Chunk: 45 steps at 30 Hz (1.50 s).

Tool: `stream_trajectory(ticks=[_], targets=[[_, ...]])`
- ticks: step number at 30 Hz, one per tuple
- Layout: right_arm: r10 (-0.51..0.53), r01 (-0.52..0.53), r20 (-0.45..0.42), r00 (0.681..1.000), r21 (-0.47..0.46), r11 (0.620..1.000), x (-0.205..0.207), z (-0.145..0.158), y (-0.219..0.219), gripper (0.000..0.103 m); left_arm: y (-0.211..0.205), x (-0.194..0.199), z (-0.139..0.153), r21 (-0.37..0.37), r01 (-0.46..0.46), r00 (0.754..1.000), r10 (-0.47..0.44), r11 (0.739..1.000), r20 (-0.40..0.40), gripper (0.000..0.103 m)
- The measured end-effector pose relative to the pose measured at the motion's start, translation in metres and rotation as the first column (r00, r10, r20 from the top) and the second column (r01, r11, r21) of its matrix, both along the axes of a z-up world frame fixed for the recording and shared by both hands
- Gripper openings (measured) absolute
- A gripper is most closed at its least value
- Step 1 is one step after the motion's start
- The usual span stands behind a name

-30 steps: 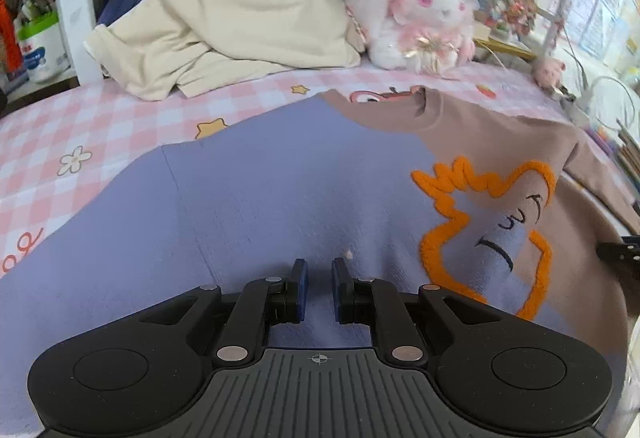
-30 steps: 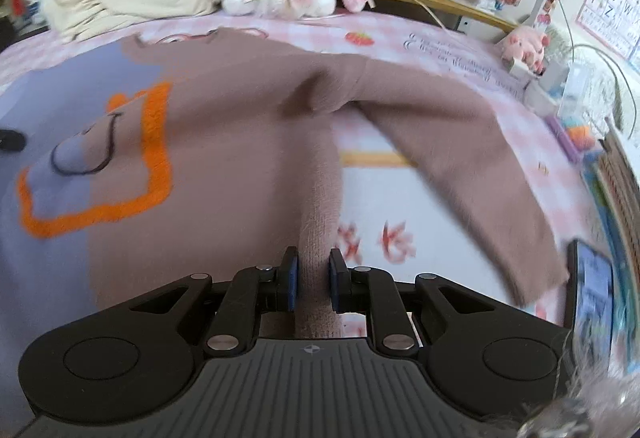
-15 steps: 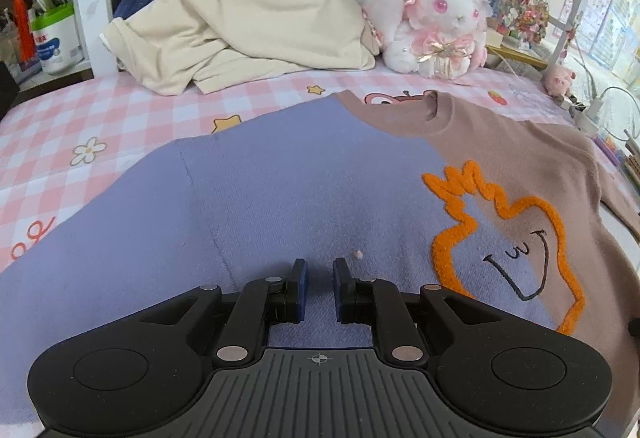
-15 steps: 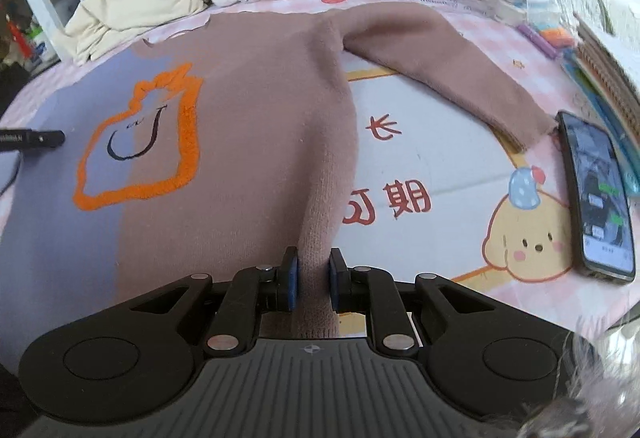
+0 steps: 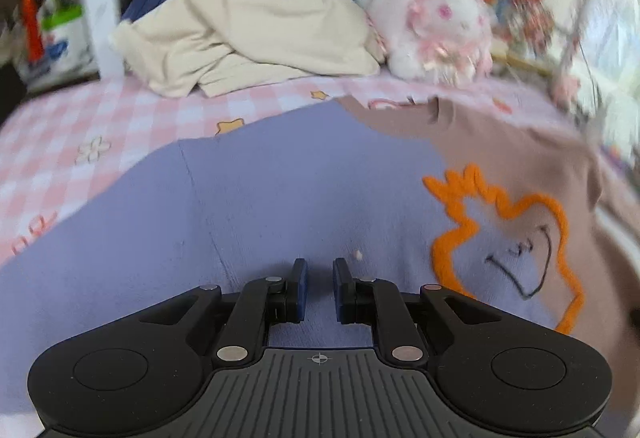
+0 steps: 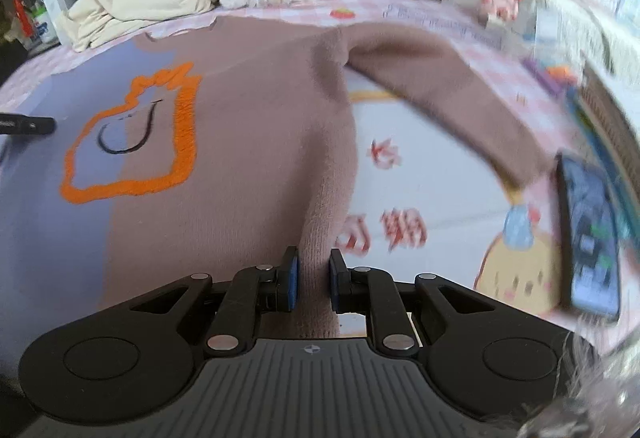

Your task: Fold clothes

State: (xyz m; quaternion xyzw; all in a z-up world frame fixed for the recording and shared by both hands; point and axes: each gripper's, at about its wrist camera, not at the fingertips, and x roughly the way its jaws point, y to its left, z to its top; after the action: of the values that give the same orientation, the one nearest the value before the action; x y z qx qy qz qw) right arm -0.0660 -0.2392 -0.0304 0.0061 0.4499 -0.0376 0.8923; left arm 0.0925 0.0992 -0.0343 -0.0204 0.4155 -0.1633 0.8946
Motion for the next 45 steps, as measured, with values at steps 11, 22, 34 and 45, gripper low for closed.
stream_trajectory(ticks=[11, 22, 34, 45], targets=[[0.010, -0.010, -0.009, 1.000, 0.010, 1.000, 0.027, 0.000, -0.007, 0.014, 0.005, 0.044, 0.000, -0.041, -0.082, 0.996, 0.081, 0.996, -0.029, 0.015], [-0.019, 0.028, -0.065, 0.998, 0.140, 0.990, -0.010, 0.005, -0.017, 0.022, 0.035, -0.022, 0.022, -0.055, -0.116, 0.992, 0.113, 0.992, -0.056, 0.016], [0.005, -0.002, -0.046, 0.999, 0.067, 0.998, -0.019, 0.005, -0.006, 0.014, 0.118, -0.044, -0.007, -0.447, -0.506, 0.858, 0.377, 0.737, -0.349, 0.035], [0.014, -0.013, -0.038, 0.999, 0.028, 1.000, -0.023, 0.004, 0.003, 0.014, 0.127, -0.012, -0.024, -0.493, -0.629, 0.777, 0.497, 0.601, -0.386, 0.020]])
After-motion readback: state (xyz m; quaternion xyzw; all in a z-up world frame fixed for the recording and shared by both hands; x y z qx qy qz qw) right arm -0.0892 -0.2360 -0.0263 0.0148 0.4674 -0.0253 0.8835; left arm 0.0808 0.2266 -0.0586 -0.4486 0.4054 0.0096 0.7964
